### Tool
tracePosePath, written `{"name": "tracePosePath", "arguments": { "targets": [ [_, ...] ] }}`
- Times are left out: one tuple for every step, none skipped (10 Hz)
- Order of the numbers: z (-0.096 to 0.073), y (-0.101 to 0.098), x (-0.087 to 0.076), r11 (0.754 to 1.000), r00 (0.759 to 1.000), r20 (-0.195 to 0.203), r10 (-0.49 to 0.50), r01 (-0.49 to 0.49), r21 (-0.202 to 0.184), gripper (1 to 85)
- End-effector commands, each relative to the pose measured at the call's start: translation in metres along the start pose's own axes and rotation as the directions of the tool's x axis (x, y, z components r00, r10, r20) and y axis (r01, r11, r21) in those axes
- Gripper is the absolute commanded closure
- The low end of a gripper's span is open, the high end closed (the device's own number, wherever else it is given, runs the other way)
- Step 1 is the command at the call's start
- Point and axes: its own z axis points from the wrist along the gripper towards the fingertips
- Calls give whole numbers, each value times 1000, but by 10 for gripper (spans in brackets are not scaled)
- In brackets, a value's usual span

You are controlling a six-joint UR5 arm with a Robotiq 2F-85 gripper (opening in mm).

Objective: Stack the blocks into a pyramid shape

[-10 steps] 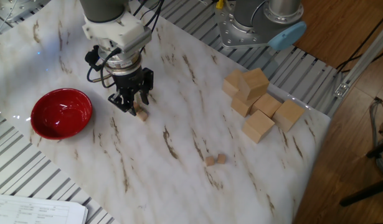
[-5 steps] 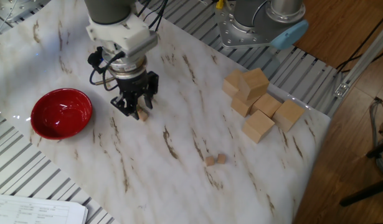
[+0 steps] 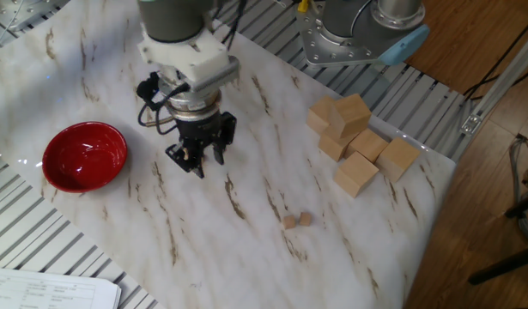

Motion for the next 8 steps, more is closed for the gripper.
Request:
{"name": "tracePosePath", "arguments": {
  "targets": [
    [-1,-5,-8,994,994,-12,109,-108,35,417],
    [-2,-12,5,981,981,-54,185,-181,73,443],
    [-3,-14,14,971,970,-84,228,-220,93,450],
    [-3,-14,20,967,964,-103,245,-236,99,467],
    [-4,-10,26,965,958,-128,257,-246,91,480],
    [-4,-12,28,961,954,-133,269,-257,99,497],
    [-4,-19,20,955,955,-94,283,-271,121,500],
    [-4,-29,13,956,962,-60,265,-254,150,497]
  ]
}}
